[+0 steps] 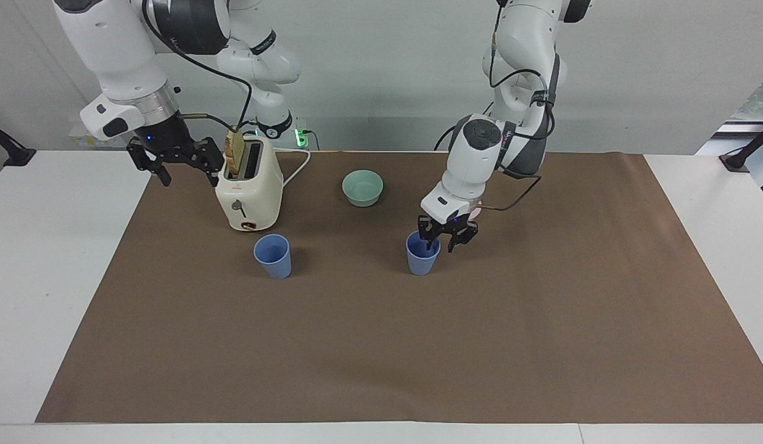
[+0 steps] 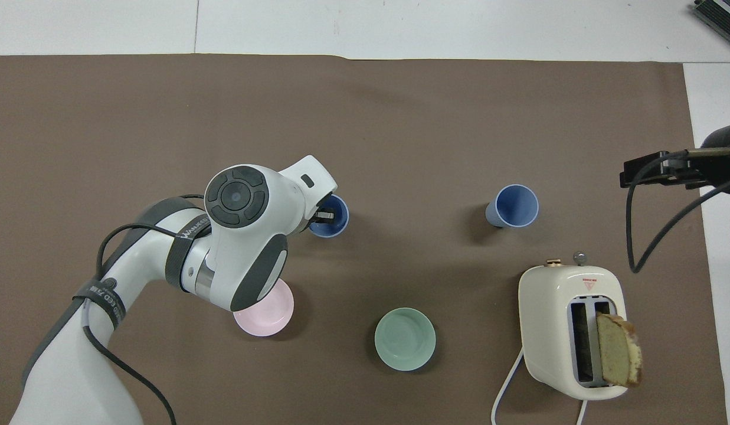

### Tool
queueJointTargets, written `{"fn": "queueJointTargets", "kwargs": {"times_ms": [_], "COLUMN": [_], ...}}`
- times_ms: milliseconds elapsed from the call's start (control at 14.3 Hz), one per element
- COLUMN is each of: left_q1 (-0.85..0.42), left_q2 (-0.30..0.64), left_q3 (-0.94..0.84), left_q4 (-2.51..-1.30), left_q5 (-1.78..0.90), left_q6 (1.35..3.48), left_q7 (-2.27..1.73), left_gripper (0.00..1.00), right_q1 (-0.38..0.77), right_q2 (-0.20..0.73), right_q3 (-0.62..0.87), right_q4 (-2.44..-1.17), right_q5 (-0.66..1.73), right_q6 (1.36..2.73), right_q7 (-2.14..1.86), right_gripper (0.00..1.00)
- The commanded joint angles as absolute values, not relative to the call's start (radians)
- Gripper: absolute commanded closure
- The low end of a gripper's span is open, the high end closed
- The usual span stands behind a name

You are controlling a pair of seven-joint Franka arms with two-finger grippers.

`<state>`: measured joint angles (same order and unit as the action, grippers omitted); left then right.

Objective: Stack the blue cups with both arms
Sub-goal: 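Carry the blue cup with the left gripper toward the table center, then release the cup and withdraw the left gripper while the right gripper reaches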

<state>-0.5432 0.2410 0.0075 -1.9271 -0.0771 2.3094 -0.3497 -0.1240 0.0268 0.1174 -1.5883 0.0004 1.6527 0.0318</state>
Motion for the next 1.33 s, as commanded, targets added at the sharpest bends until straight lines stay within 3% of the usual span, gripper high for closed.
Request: {"fn": "queueJointTargets", "kwargs": {"times_ms": [0, 279, 629, 1257], "left_q1": [-0.542, -0.488, -0.309, -0.077], "left_q2": [0.215, 0.147, 0.025, 0.04], "left_q3": [0.021, 0.025, 0.023, 0.026], "left_q4": [-1.933, -1.933, -1.913, -1.546], "left_q5": [-0.081, -0.068, -0.067, -0.06], "left_q6": [2.312, 2.244, 2.125, 1.709], "left_q7": [-0.337, -0.334, -0.125, 0.162], "left_gripper": [0.0, 0.0, 0.0, 0.0], "right_q1": [-0.129, -0.127, -0.124, -0.089], "right_q2": [0.014, 0.018, 0.107, 0.19], "right_q3": [0.123, 0.123, 0.124, 0.129], "right_q4": [-1.638, -1.724, -1.744, -1.832], "right_q5": [-0.009, -0.009, -0.008, -0.008], "right_q6": [1.69, 1.813, 1.855, 2.031], "right_q7": [0.041, 0.048, 0.057, 0.081], "right_gripper": [0.0, 0.0, 0.0, 0.0]}}
